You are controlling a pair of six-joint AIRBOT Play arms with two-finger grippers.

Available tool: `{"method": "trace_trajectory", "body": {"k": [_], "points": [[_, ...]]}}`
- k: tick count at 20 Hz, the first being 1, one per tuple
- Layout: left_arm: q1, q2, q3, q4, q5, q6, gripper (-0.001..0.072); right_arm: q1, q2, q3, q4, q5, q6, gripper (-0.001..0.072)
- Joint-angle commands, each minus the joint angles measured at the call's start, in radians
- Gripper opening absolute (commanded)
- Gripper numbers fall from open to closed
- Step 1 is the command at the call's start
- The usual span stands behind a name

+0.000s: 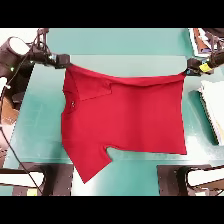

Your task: Fold the shirts.

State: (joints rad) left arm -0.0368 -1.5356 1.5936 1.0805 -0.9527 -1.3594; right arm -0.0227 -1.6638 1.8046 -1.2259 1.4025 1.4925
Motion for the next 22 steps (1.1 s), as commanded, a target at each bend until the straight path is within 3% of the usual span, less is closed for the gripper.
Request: {"method": "trace_trajectory", "body": {"k": [1, 5, 7, 14, 15, 16, 17, 18, 19, 22], "points": [[0.0, -0.06, 0.13, 0.006, 0.057, 0.008, 0.0027, 0.0, -0.073, 0.112, 0.0, -0.052, -0.002, 0.0018], [0.002, -0.058, 0.173, 0.061, -0.248, 0.025, 0.0026, 0.0, -0.045, 0.101, -0.008, 0.06, -0.075, 0.0019], [0.002, -0.053, 0.114, 0.125, -0.327, 0.023, 0.0025, 0.0, -0.003, 0.002, -0.025, 0.047, -0.082, 0.0018], [0.002, -0.053, -0.188, 0.138, -0.21, 0.008, 0.0029, 0.002, 0.089, -0.339, -0.005, -0.068, -0.08, 0.002], [0.002, -0.053, -0.208, 0.142, -0.208, -0.016, 0.0082, 0.002, 0.089, -0.363, 0.026, -0.068, -0.081, 0.0036], [0.002, -0.053, -0.215, 0.15, -0.216, -0.03, 0.0379, 0.0, 0.089, -0.381, 0.056, -0.069, -0.08, 0.0275], [0.003, -0.05, -0.212, 0.164, -0.246, -0.031, 0.0508, -0.006, 0.089, -0.388, 0.077, -0.065, -0.079, 0.0509], [0.003, -0.037, -0.211, 0.187, -0.284, -0.031, 0.0403, -0.006, 0.093, -0.387, 0.093, -0.047, -0.079, 0.0508], [0.003, -0.008, -0.213, 0.215, -0.339, -0.033, 0.0375, -0.011, 0.106, -0.388, 0.091, -0.019, -0.08, 0.0505], [0.002, 0.17, -0.341, 0.356, -0.41, -0.114, 0.0376, -0.043, 0.218, -0.45, 0.074, 0.021, -0.089, 0.0504]]}}
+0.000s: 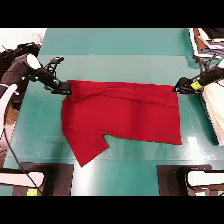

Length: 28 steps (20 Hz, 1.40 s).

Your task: Fold the shirts.

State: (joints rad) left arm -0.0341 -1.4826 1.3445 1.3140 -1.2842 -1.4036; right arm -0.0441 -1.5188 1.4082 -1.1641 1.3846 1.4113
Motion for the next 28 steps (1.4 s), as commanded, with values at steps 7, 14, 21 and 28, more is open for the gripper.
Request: {"method": "trace_trajectory", "body": {"k": [7, 14, 21, 28], "points": [[0.0, 0.55, -0.689, 0.023, -0.085, -0.179, 0.0377, -0.082, 0.348, -0.265, 0.02, -0.073, -0.007, 0.0503], [0.0, 0.578, -0.885, -0.203, 0.071, -0.179, 0.0377, -0.076, 0.403, -0.237, 0.035, -0.065, -0.007, 0.0502], [-0.089, 0.577, -0.93, -0.246, 0.207, -0.179, 0.0376, -0.076, 0.407, -0.22, 0.047, -0.016, -0.007, 0.0502], [-0.098, 0.578, -0.873, -0.261, 0.194, -0.172, 0.0027, -0.172, 0.461, -0.351, 0.021, 0.059, -0.007, 0.0502]]}}
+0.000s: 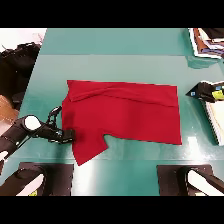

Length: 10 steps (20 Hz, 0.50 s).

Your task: Fold the shirts.

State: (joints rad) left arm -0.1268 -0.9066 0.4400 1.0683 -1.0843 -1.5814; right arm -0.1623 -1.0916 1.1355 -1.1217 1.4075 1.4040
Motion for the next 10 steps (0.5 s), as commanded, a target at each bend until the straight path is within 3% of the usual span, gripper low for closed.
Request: {"method": "trace_trajectory", "body": {"k": [1, 3, 5, 9, 10], "points": [[-0.005, 0.002, 0.056, -0.016, -0.016, 0.018, 0.0026, -0.096, 0.069, -0.151, -0.074, 0.04, 0.0, 0.0502], [-0.005, 0.002, 0.098, -0.018, -0.027, 0.019, 0.0027, -0.173, 0.124, -0.309, -0.231, 0.083, 0.0, 0.0508], [-0.005, 0.002, 0.124, -0.039, -0.016, 0.05, 0.0026, -0.262, 0.146, -0.463, -0.284, 0.109, 0.001, 0.0514], [-0.005, 0.002, 0.129, -0.058, 0.003, 0.06, 0.0026, -0.34, 0.143, -0.636, -0.149, 0.043, -0.025, 0.0492], [-0.005, 0.002, 0.129, -0.058, 0.003, 0.064, 0.0026, -0.332, 0.143, -0.653, -0.106, 0.017, -0.027, 0.0433]]}}
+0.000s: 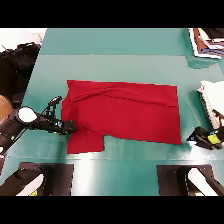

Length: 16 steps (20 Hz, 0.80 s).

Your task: Fold the shirts.

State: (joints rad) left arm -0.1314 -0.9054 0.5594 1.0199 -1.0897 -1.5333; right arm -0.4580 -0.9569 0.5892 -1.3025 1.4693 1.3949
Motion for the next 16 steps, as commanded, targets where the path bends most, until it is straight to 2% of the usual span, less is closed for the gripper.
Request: {"method": "trace_trajectory", "body": {"k": [1, 7, 8, 9, 10, 12, 13, 16], "points": [[-0.001, 0.001, 0.01, -0.009, 0.008, 0.016, 0.0026, -0.02, 0.007, -0.116, 0.1, -0.066, -0.018, 0.0432], [-0.001, 0.001, 0.01, -0.01, 0.008, 0.016, 0.0027, 0.143, -0.106, -0.105, 0.174, -0.174, -0.013, 0.0425], [-0.001, 0.001, 0.01, -0.009, 0.007, 0.016, 0.0027, 0.166, -0.118, -0.091, 0.186, -0.19, -0.013, 0.034], [-0.001, 0.001, 0.01, -0.007, 0.005, 0.018, 0.0027, 0.188, -0.124, -0.071, 0.183, -0.195, -0.013, 0.0288], [-0.001, 0.001, 0.01, -0.003, 0.004, 0.023, 0.0026, 0.205, -0.128, -0.05, 0.182, -0.194, -0.013, 0.0284], [-0.001, 0.003, 0.01, -0.003, -0.009, 0.023, 0.0025, 0.231, -0.128, -0.014, 0.171, -0.18, -0.013, 0.0053], [-0.001, 0.008, 0.01, 0.0, -0.031, 0.022, 0.0024, 0.242, -0.128, 0.004, 0.159, -0.166, -0.013, 0.002], [-0.001, 0.101, 0.008, 0.05, -0.111, -0.024, 0.0022, 0.277, -0.113, 0.057, 0.076, -0.073, -0.013, 0.002]]}}
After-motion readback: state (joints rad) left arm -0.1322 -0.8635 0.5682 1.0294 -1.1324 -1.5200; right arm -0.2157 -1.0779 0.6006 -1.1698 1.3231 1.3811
